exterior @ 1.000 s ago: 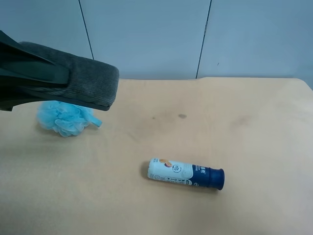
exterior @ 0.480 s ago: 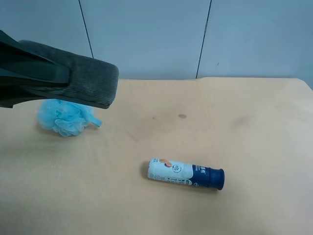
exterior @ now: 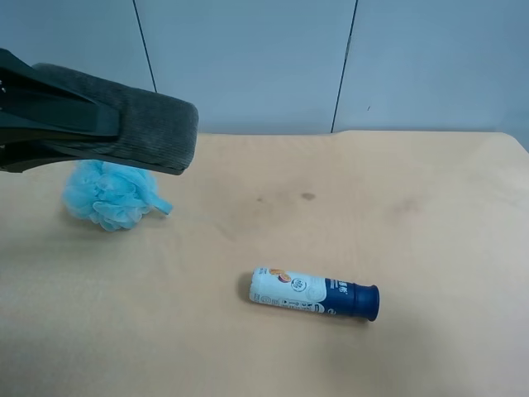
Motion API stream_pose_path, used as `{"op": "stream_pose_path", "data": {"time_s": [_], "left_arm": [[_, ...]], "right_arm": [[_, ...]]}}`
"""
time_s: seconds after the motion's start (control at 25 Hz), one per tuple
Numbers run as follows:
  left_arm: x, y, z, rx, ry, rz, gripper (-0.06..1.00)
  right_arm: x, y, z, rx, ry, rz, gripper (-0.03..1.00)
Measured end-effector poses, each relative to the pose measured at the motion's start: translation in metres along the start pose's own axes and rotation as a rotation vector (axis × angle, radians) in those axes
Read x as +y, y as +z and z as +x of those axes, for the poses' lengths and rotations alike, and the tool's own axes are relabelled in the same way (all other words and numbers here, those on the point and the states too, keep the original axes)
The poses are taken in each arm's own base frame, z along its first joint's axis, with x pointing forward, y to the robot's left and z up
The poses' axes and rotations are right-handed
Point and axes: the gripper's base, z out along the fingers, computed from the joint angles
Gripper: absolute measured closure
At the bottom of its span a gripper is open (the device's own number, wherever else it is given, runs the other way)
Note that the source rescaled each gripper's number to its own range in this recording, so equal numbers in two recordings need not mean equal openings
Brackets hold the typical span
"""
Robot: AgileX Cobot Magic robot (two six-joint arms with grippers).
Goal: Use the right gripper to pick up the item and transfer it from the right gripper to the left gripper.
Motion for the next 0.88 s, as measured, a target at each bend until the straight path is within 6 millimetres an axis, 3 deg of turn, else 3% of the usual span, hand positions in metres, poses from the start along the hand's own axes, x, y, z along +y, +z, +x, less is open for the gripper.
{"op": "stream_pose_path", "data": {"time_s": [0.52,0.88], "left_arm": [[-0.025,-0.033,-0.053,-0.072,0.303,-0.351,0.92],[0.011,-0.031,-0.069,-0.049,0.301,-0.585,0.92]], "right_arm": [[0.001,0.000,0.000,0.000,0.024,0.038,-0.03],[0.001,0.000,0.000,0.000,0.024,0.038,-0.03]]}}
